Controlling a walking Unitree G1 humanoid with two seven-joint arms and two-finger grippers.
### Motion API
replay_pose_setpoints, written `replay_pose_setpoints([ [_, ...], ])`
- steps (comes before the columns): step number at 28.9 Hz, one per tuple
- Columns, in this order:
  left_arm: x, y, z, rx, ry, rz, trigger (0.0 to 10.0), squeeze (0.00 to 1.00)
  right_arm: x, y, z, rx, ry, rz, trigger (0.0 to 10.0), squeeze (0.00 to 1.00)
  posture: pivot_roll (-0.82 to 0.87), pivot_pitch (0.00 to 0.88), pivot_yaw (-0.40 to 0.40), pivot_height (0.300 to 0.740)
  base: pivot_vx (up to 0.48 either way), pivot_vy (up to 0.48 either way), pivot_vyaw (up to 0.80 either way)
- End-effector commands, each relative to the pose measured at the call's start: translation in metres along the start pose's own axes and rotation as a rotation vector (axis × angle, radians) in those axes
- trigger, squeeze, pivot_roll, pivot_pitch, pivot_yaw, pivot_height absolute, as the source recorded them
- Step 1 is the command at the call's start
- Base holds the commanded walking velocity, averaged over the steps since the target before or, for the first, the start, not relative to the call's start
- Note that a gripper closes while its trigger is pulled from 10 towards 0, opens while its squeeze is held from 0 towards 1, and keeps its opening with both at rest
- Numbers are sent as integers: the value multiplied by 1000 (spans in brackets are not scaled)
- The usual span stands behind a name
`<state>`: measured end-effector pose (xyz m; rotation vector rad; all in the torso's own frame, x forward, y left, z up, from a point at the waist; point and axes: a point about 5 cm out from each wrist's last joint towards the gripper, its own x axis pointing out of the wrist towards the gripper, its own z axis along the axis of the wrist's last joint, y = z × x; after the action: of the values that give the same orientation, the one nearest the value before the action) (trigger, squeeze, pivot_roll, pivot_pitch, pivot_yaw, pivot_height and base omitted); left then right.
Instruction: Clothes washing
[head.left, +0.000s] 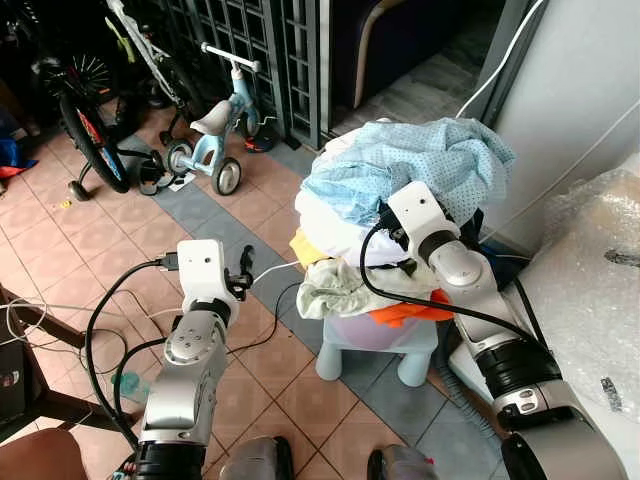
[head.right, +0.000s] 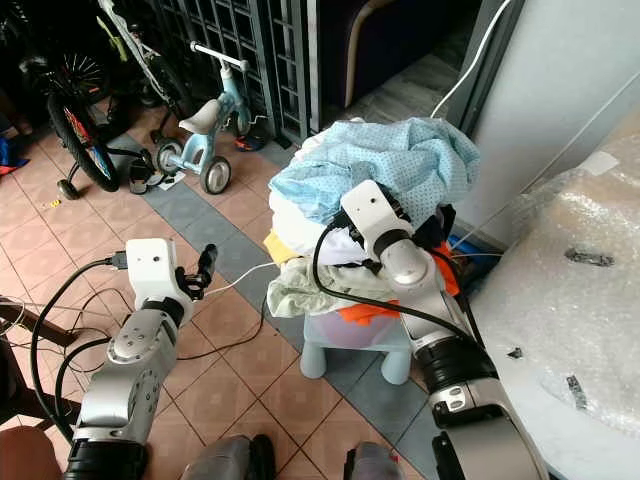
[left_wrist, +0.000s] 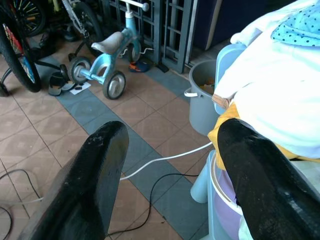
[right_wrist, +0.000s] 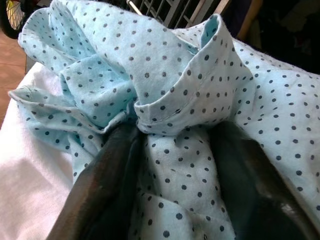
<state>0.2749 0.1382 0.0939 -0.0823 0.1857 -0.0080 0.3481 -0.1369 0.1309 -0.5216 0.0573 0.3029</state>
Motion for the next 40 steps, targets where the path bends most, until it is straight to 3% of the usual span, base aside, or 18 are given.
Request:
replay_pose_setpoints([
  [1, -1, 2, -2, 4, 11, 8, 10000, 0, -1, 3, -12, 49, 68, 19, 0, 0, -24, 94, 50, 740, 0, 0, 0],
  [8, 0, 2, -2, 6, 12, 7, 10000, 0, -2, 1, -17, 89, 83, -6, 0, 0, -25, 94, 54, 740, 0, 0, 0],
  [12, 0, 2, -2, 5, 18, 7, 10000, 0, -2, -3, -13, 234, 50, -56, 0, 0, -25, 90, 58, 740, 0, 0, 0],
  [19, 0, -2, -5, 4, 30, -13, 10000, 0, -3, -8, -8, 335, -4, -114, 0, 0, -39, 86, 63, 740, 0, 0, 0],
  [27, 1, -9, -1, -27, 5, -36, 10000, 0, -5, -24, 13, 558, -165, -169, 0, 0, -45, 85, 63, 740, 0, 0, 0],
  [30, 0, -9, 0, -10, -5, -37, 10000, 0, -9, -48, 38, 632, -265, -240, 0, 0, -39, 85, 60, 740, 0, 0, 0],
  [32, 0, -9, 1, -5, -11, -33, 10000, 0, -13, -63, 56, 607, -343, -273, 0, 0, -46, 82, 57, 740, 0, 0, 0],
  [37, 0, -9, 1, 3, -16, -38, 10000, 0, -24, -83, 72, 607, -434, -311, 0, 0, -50, 77, 56, 740, 0, 0, 0],
  [40, 1, -11, 3, 26, -35, -45, 10000, 0, -35, -95, 73, 513, -432, -366, 0, 0, -55, 74, 56, 740, 0, 0, 0],
])
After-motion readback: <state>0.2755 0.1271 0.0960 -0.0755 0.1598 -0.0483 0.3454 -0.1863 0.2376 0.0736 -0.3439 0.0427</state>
